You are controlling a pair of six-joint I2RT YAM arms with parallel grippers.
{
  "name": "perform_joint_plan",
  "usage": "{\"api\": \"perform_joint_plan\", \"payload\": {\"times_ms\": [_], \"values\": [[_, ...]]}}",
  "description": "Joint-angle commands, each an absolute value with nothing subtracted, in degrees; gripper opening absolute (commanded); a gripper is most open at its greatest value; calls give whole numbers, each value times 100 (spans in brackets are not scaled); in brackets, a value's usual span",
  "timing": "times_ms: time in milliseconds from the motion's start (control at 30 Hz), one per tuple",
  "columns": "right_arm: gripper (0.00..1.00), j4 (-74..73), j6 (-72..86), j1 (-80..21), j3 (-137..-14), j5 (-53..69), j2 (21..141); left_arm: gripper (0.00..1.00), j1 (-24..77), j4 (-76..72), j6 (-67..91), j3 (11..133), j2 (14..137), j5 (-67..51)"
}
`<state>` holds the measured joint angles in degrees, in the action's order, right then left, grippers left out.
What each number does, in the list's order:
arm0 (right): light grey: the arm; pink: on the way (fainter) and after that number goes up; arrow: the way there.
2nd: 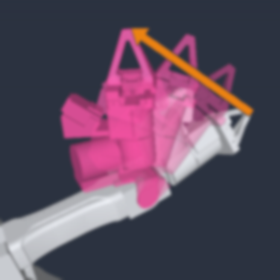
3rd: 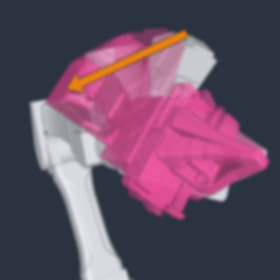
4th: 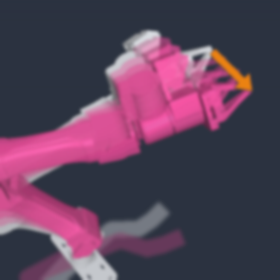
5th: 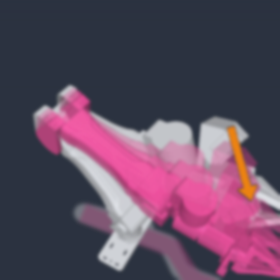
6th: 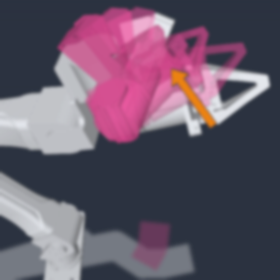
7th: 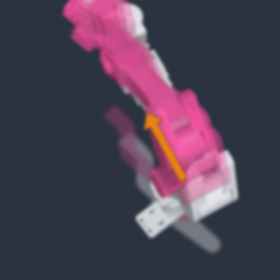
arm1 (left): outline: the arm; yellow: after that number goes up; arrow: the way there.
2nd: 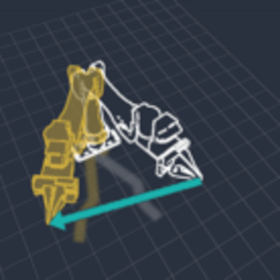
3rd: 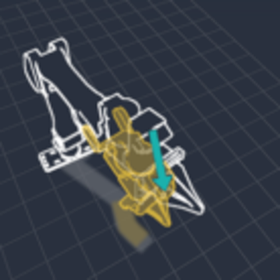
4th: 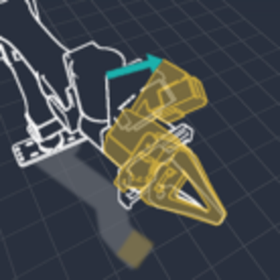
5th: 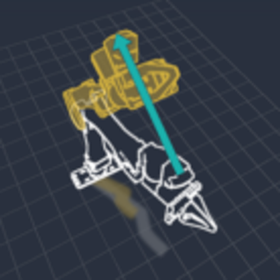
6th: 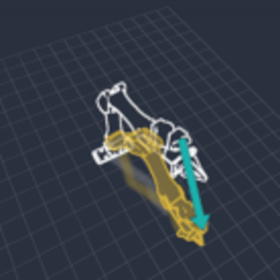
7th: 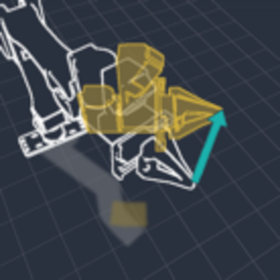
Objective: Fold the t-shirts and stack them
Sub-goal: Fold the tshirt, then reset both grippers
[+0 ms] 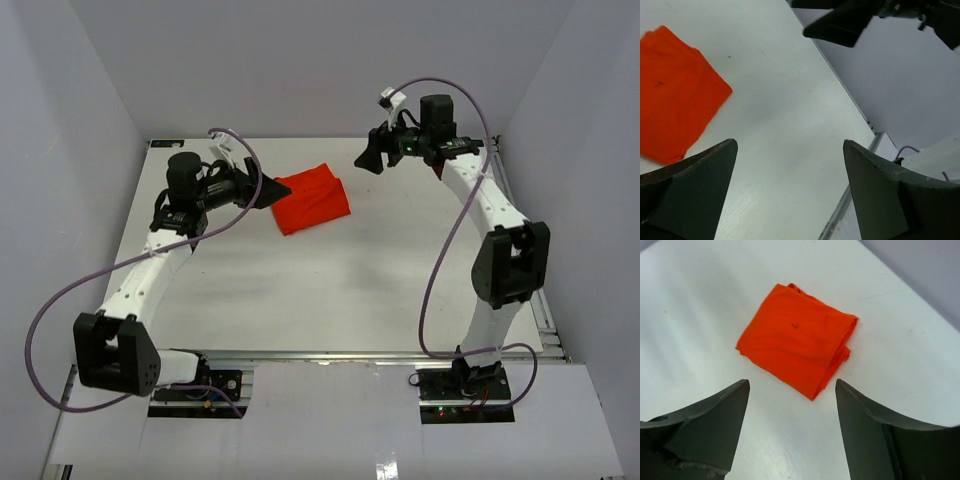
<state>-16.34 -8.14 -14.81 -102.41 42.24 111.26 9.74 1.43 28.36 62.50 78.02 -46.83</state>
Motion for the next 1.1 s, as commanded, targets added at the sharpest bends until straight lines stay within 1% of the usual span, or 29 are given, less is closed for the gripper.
{"api": "perform_joint_plan", "payload": {"times_ms": [0, 33, 67, 100, 167, 233, 400, 467, 667, 867, 1067], "values": [[78, -2294, -2126, -1503, -9669, 2992, 10250, 98, 897, 44, 2742, 5802, 7122, -3605], [84, -2268, -2162, -1486, -9372, 2832, 10031, 98, 888, 44, 2733, 5766, 7006, -3543], [97, -2250, -2197, -1485, -9230, 2726, 9611, 98, 879, 44, 2742, 5766, 6909, -3507], [100, -2215, -2189, -1468, -9055, 2507, 9415, 98, 862, 105, 2725, 5792, 6769, -3489], [100, -1987, -2093, -1468, -8449, 2243, 8758, 98, 870, 289, 2733, 5801, 6610, -3472], [100, -1794, -2022, -1468, -7870, 1838, 8369, 98, 870, 377, 2751, 5740, 6294, -3393], [100, -1512, -1600, -1459, -7032, 749, 7182, 98, 870, 773, 2777, 5669, 5538, -3103], [100, -1590, -1635, -1459, -6839, 773, 6796, 98, 861, 939, 2838, 5660, 5230, -3076], [100, -2285, -1169, -1468, -6847, 976, 6312, 98, 870, 1291, 2944, 5581, 4616, -3068], [100, -2513, -792, -1459, -6750, 291, 6003, 98, 870, 1476, 2979, 5537, 4298, -3032], [100, -2672, -677, -1468, -6697, 272, 5757, 98, 861, 1573, 2979, 5563, 4201, -3050]]}}
